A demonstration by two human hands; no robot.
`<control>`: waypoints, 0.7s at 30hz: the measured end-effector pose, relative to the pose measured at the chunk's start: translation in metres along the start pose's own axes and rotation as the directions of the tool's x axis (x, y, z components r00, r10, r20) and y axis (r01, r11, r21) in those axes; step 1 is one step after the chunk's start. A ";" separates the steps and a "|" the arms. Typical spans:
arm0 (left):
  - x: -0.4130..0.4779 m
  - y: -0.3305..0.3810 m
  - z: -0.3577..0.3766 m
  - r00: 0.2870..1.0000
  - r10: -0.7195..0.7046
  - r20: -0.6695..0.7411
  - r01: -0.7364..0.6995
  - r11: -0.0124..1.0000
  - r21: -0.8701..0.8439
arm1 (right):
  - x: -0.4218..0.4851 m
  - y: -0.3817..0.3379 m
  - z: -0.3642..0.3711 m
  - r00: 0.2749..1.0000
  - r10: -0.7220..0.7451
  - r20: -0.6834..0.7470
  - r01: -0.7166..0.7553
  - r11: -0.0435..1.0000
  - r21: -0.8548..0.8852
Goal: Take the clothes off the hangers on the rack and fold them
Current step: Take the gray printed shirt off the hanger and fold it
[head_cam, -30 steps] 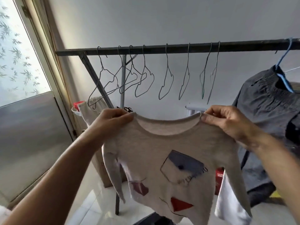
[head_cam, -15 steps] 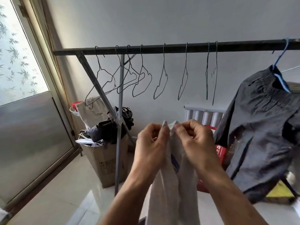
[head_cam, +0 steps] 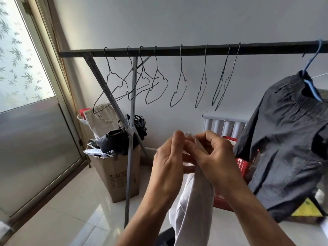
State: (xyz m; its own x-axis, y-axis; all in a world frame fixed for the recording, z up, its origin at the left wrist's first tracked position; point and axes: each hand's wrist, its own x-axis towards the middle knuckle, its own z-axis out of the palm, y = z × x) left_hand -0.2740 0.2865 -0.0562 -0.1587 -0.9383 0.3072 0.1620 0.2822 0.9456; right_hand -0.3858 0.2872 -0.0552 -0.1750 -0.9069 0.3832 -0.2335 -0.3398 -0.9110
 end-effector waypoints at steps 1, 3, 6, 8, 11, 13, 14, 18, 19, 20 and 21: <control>-0.002 0.000 -0.001 1.000 0.004 -0.005 -0.004 0.999 -0.034 | 0.000 0.000 -0.002 1.000 -0.009 0.016 0.009 1.000 0.009; -0.001 -0.005 -0.012 0.993 0.064 -0.097 -0.069 0.997 -0.040 | 0.003 0.002 -0.008 0.999 -0.030 0.038 0.029 0.999 0.039; 0.007 -0.018 -0.047 0.957 0.109 -0.268 -0.069 0.986 0.153 | 0.005 0.006 -0.021 0.997 -0.046 0.063 0.040 0.994 0.104; 0.011 -0.024 -0.066 0.989 -0.019 -0.145 0.043 0.985 0.169 | 0.006 0.007 -0.027 0.995 -0.051 0.089 0.038 0.989 0.141; 0.012 -0.027 -0.072 0.992 -0.055 0.115 0.032 0.982 0.189 | 0.006 0.008 -0.028 0.992 -0.064 0.107 0.045 0.985 0.169; 0.010 -0.026 -0.069 0.986 0.025 0.164 -0.054 0.983 0.176 | 0.006 0.009 -0.028 0.992 -0.072 0.104 0.053 0.983 0.176; 0.009 -0.025 -0.068 0.982 0.075 0.174 -0.107 0.978 0.180 | 0.006 0.009 -0.028 0.992 -0.070 0.105 0.051 0.983 0.174; 0.013 -0.015 -0.067 0.929 0.132 0.345 -0.292 0.836 0.465 | 0.006 0.010 -0.033 0.992 -0.066 0.108 0.047 0.984 0.169; 0.016 -0.012 -0.066 0.916 0.107 0.386 -0.321 0.772 0.548 | 0.006 0.010 -0.035 0.991 -0.067 0.113 0.048 0.984 0.169; 0.020 -0.009 -0.067 0.903 0.088 0.420 -0.354 0.705 0.614 | 0.006 0.009 -0.037 0.991 -0.067 0.118 0.047 0.985 0.167; 0.024 -0.003 -0.068 0.891 0.085 0.445 -0.392 0.640 0.662 | 0.006 0.009 -0.039 0.990 -0.066 0.125 0.047 0.987 0.153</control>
State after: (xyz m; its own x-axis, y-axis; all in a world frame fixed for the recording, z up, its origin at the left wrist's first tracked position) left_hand -0.2120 0.2496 -0.0592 -0.5614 -0.7234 0.4019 -0.4787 0.6800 0.5554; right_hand -0.4260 0.2884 -0.0557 -0.0380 -0.9064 0.4206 -0.0923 -0.4159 -0.9047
